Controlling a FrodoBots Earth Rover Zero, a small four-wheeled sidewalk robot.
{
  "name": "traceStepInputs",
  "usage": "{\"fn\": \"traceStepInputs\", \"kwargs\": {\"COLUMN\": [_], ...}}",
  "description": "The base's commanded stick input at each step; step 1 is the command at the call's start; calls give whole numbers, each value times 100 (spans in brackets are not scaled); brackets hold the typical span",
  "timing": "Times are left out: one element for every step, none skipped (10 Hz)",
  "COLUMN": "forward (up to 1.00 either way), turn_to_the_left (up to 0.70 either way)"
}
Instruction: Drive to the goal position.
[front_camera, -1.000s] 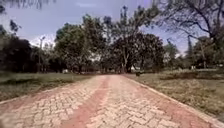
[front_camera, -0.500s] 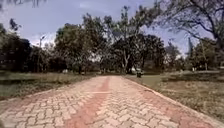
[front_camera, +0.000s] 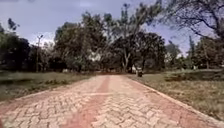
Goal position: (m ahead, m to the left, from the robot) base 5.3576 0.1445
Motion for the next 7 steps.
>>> {"fn": "traceStepInputs", "kwargs": {"forward": [70,70,70,70,70,70,70], "turn_to_the_left": [0,0,0,0,0,0,0]}}
